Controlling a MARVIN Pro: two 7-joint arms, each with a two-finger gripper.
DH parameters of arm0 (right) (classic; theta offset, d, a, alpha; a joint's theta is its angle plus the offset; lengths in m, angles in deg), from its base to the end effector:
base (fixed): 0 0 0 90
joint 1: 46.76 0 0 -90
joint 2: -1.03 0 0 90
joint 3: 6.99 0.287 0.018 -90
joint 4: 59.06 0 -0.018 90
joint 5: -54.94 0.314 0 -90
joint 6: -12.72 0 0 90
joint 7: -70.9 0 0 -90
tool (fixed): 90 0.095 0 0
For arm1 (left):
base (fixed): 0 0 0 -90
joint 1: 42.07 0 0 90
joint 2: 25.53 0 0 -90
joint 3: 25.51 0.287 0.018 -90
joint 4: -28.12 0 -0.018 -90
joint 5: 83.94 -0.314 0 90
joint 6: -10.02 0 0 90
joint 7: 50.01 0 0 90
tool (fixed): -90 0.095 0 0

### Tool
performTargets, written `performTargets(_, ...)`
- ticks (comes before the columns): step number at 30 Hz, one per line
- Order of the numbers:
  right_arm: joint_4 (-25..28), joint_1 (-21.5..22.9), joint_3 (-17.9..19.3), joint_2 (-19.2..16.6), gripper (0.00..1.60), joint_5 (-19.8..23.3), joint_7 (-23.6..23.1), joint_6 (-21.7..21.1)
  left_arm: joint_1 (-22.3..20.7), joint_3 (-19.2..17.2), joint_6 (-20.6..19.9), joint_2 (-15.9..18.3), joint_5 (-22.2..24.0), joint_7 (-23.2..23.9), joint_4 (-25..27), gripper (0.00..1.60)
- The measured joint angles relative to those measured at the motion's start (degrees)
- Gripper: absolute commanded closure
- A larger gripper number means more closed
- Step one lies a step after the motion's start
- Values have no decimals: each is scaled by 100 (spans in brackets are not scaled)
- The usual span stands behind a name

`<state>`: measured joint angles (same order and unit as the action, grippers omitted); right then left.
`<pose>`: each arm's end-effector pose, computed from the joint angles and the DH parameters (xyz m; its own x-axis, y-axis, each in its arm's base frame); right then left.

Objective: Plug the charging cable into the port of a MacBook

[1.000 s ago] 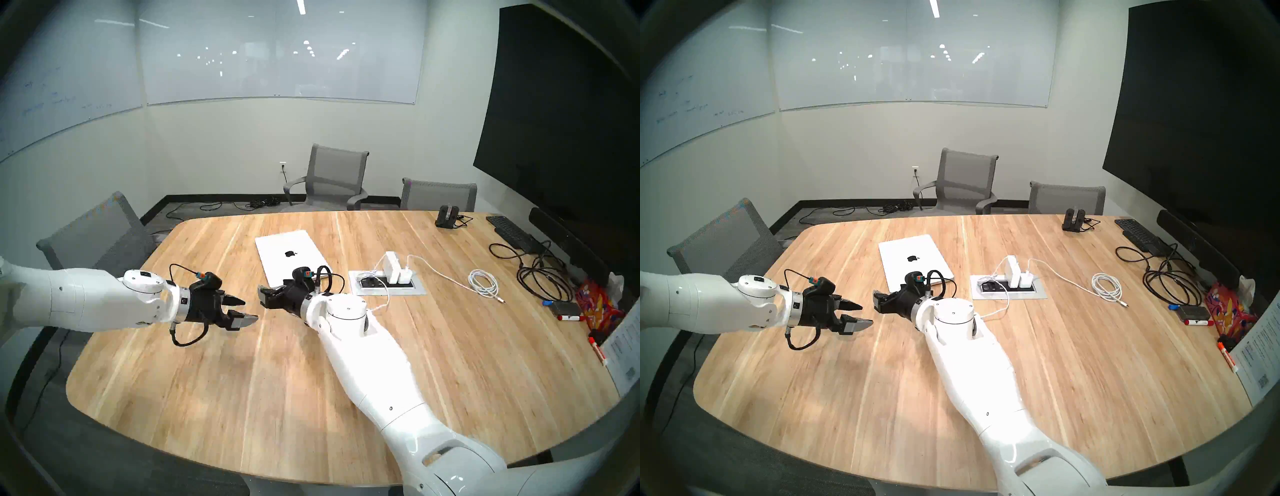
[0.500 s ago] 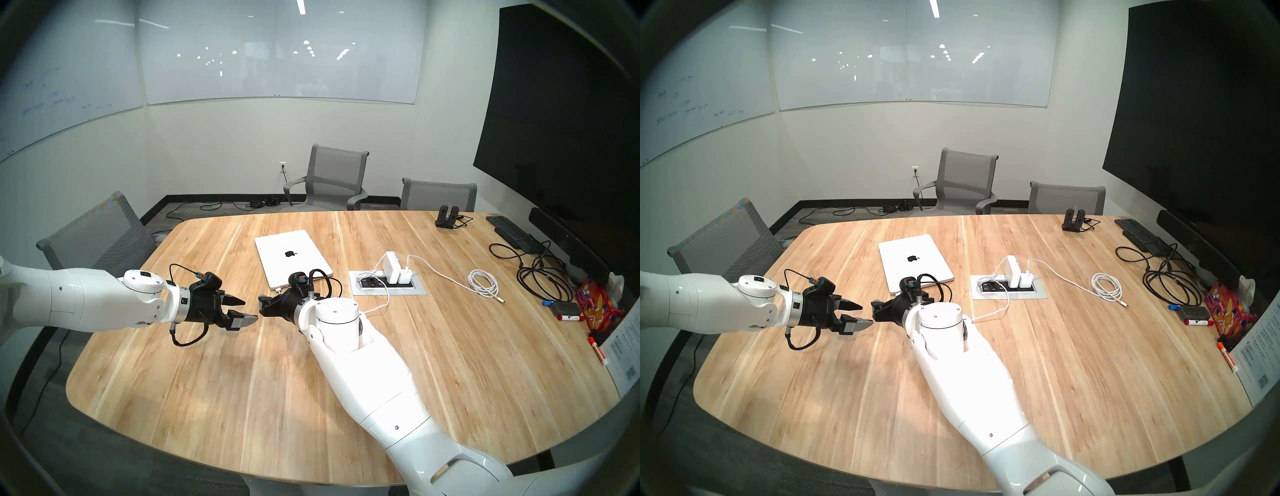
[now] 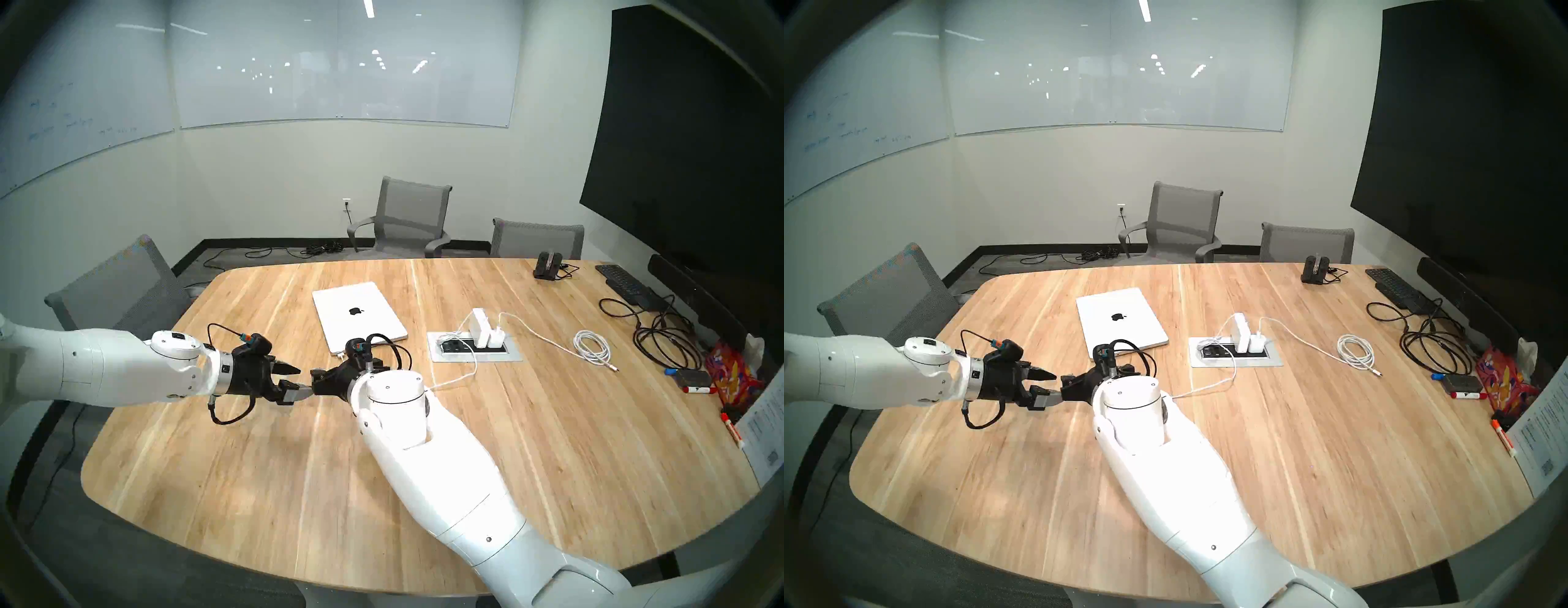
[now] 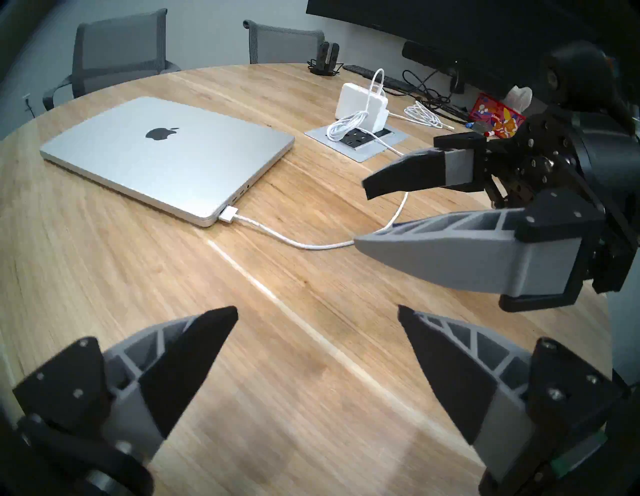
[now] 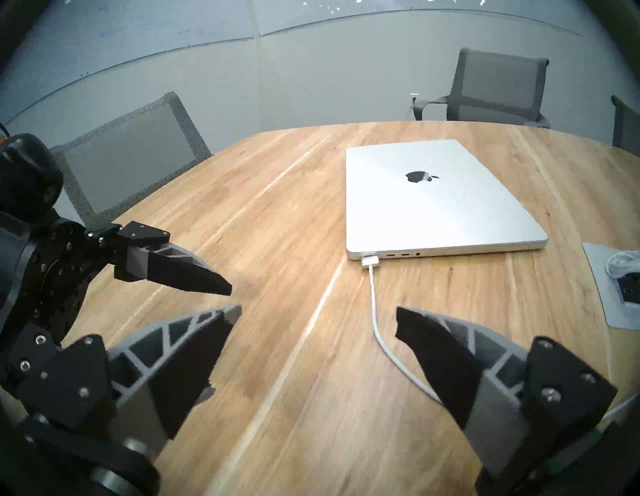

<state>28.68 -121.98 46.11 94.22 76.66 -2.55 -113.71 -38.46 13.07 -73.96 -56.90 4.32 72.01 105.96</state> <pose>0.4073 0.2580 -0.2718 0.4683 0.0954 0.8784 0.4311 -0.8925 -0.1329 0.4368 0.1196 -0.2784 0.4901 -0.3276 0.8078 -0.7459 -0.6371 0.1941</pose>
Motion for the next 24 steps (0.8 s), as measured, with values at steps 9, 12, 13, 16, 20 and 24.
performTargets(9,-270,103,-93,51,0,398,411,115,0,0,0,0,0,-1,0,0)
performTargets(12,-351,117,-92,60,0,420,433,138,0,0,0,0,0,-1,2,0)
performTargets(13,-398,124,-92,62,0,424,439,149,0,0,0,0,0,-1,2,0)
performTargets(16,-460,138,-92,54,0,437,428,168,0,0,0,0,0,-1,2,0)
performTargets(20,-463,178,-130,-42,0,440,275,198,0,4,0,0,0,-1,2,0)
performTargets(24,-462,195,-134,-148,0,440,160,209,0,4,0,0,-1,-1,2,0)
